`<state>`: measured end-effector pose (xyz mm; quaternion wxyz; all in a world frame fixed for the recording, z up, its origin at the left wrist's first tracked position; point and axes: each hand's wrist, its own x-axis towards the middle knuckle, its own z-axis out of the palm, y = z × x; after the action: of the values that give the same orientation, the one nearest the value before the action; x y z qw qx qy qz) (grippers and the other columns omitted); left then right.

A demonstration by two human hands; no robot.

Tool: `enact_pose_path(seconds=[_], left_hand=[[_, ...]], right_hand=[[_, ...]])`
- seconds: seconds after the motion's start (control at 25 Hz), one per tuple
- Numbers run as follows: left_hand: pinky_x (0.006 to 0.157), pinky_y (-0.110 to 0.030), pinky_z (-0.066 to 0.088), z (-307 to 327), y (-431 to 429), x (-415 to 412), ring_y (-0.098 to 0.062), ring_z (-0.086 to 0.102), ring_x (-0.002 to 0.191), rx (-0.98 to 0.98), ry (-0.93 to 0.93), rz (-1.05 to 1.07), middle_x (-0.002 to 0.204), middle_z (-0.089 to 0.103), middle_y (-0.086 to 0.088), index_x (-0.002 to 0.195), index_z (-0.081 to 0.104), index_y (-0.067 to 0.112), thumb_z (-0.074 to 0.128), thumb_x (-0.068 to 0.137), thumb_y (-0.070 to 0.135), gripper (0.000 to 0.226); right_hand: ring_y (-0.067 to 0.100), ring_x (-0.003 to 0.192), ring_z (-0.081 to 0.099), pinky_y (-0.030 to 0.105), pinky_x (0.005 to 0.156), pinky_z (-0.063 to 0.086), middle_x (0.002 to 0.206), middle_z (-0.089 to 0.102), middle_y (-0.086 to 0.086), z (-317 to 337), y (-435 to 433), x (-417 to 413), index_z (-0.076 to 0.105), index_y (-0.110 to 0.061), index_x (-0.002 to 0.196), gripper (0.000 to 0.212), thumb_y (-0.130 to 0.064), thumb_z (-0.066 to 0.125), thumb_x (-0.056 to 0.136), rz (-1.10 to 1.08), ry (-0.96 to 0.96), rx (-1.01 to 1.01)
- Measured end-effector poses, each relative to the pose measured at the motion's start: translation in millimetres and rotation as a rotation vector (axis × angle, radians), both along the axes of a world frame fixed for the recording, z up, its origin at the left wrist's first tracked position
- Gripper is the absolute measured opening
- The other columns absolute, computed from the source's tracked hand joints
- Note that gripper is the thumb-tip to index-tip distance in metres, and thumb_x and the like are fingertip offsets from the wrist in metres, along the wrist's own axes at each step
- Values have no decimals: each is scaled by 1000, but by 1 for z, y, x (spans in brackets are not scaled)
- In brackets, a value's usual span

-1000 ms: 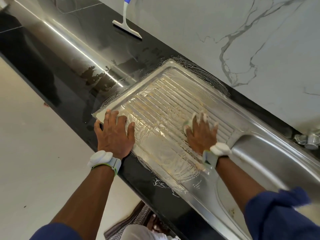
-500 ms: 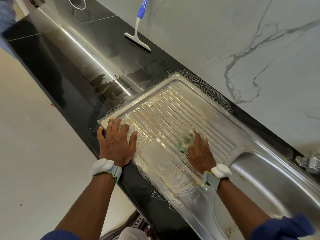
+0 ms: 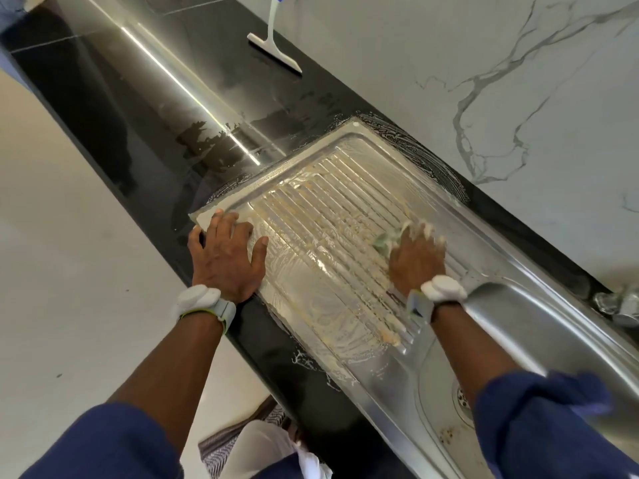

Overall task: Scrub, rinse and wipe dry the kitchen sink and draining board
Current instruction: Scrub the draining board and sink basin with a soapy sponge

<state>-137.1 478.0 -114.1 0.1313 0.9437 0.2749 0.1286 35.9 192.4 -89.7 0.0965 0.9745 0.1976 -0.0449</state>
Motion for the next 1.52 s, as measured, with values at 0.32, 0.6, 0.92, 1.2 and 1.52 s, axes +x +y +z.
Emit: enact_pose_path(seconds=[0.32, 0.6, 0.92, 1.2, 1.52], left_hand=[[119, -60, 18, 1, 3, 3, -28, 31, 151, -8, 0, -2, 151, 49, -6, 120, 62, 22, 39, 102, 53, 43], [117, -59, 22, 2, 2, 3, -31, 38, 146, -1, -12, -7, 147, 52, -7, 119, 63, 20, 36, 100, 56, 49], [115, -57, 24, -1, 4, 3, -31, 42, 143, 37, -4, -15, 143, 55, -6, 122, 62, 21, 39, 100, 54, 45], [117, -58, 24, -2, 5, 4, -30, 41, 144, 24, -4, -19, 143, 56, -5, 124, 61, 21, 37, 101, 54, 48], [117, -58, 25, 3, 4, 3, -30, 40, 145, 7, 10, -16, 143, 56, -6, 122, 62, 20, 37, 99, 55, 49]], right_hand=[[46, 123, 57, 47, 98, 53, 138, 52, 33, -11, 19, -32, 52, 10, 135, 54, 3, 59, 82, 183, 108, 228], [41, 146, 27, 49, 121, 22, 158, 26, 23, 1, 29, 30, 30, 0, 152, 58, -5, 39, 95, -16, 169, 271], [39, 150, 21, 48, 122, 22, 164, 17, 20, -4, 3, 81, 20, -3, 157, 57, -16, 34, 103, 38, 156, 256], [44, 149, 20, 60, 118, 25, 163, 19, 21, 6, -34, 109, 19, -6, 158, 83, -56, 7, 92, 114, 185, 223], [40, 125, 50, 57, 102, 44, 142, 47, 19, 10, -103, 56, 33, -1, 149, 69, -50, 23, 100, 183, 147, 249]])
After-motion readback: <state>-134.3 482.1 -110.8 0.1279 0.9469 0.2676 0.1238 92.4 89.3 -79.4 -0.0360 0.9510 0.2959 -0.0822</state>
